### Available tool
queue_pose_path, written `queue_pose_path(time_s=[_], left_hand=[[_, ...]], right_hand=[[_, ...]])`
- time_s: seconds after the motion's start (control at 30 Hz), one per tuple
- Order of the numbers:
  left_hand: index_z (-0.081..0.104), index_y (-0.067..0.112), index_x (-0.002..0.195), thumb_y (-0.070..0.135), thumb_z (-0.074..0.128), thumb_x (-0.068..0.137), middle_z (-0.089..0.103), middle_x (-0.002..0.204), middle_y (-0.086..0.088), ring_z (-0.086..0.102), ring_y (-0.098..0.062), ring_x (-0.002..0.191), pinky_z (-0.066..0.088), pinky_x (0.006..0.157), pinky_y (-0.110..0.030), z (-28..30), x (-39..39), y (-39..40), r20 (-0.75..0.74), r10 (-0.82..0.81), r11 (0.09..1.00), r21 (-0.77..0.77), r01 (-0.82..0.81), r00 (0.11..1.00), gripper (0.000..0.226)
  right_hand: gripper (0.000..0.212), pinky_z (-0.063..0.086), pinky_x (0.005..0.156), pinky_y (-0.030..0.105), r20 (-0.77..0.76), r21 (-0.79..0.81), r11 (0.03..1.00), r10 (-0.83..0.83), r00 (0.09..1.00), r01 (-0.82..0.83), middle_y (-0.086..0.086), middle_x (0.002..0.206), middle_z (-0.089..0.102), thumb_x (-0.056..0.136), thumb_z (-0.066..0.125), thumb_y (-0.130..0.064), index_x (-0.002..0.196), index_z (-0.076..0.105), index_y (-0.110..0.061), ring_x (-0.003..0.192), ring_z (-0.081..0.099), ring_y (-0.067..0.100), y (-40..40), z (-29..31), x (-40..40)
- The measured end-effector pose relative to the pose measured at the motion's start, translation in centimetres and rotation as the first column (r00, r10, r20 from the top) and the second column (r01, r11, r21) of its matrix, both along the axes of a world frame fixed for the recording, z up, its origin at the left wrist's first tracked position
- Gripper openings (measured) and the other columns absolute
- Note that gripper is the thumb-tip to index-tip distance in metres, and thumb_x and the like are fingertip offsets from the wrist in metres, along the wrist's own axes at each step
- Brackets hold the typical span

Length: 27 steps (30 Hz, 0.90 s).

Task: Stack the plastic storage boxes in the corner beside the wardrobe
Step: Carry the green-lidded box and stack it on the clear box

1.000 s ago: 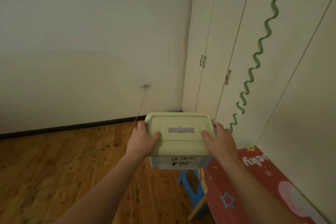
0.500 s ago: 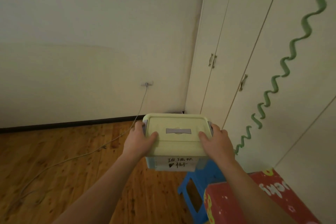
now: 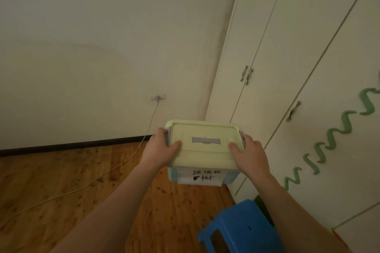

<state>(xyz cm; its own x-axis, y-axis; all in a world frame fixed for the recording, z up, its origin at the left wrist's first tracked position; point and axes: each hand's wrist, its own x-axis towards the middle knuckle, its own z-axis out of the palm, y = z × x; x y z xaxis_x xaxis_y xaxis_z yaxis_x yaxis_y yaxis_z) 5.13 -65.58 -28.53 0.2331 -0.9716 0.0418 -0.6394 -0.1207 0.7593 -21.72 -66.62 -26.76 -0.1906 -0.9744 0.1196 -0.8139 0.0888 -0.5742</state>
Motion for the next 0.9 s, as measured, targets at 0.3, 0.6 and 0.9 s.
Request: queue_pose_path(time_s=[0.3,0.6,0.9], left_hand=[[0.036,0.022,0.137,0.052,0.06,0.086,0.054,0.111,-0.001,0.06,-0.016,0.085,0.057,0.068,-0.034,0.2,2.4,-8.8,0.023,-0.005,0.999,0.036,0.004,1.0,0.065],[0.037,0.02,0.135,0.052,0.06,0.087,0.053,0.11,-0.002,0.057,-0.019,0.087,0.05,0.062,-0.032,-1.4,2.2,-22.0,0.038,0.005,0.997,0.071,-0.007,0.999,0.062],[0.038,0.02,0.137,0.052,0.06,0.087,0.056,0.119,-0.004,0.057,-0.02,0.094,0.049,0.071,-0.033,-1.1,0.3,-37.3,0.057,0.037,0.997,0.068,-0.041,0.998,0.064]], right_hand=[[0.064,0.049,0.087,0.037,-0.003,-0.008,1.0,-0.006,1.0,0.006,0.009,0.114,0.051,0.091,0.049,-0.056,0.147,0.038,-0.027,0.101,0.057,0.028,-8.9,-0.2,2.5],[0.062,0.043,0.078,0.032,0.02,-0.015,1.0,0.01,1.0,-0.01,0.005,0.101,0.047,0.092,0.051,-0.051,0.148,0.039,-0.026,0.087,0.048,0.021,-22.7,-2.4,2.5],[0.061,0.044,0.08,0.034,0.035,0.009,1.0,0.028,0.999,-0.028,0.008,0.11,0.053,0.092,0.05,-0.051,0.145,0.042,-0.022,0.099,0.055,0.026,-38.8,-2.3,0.7]])
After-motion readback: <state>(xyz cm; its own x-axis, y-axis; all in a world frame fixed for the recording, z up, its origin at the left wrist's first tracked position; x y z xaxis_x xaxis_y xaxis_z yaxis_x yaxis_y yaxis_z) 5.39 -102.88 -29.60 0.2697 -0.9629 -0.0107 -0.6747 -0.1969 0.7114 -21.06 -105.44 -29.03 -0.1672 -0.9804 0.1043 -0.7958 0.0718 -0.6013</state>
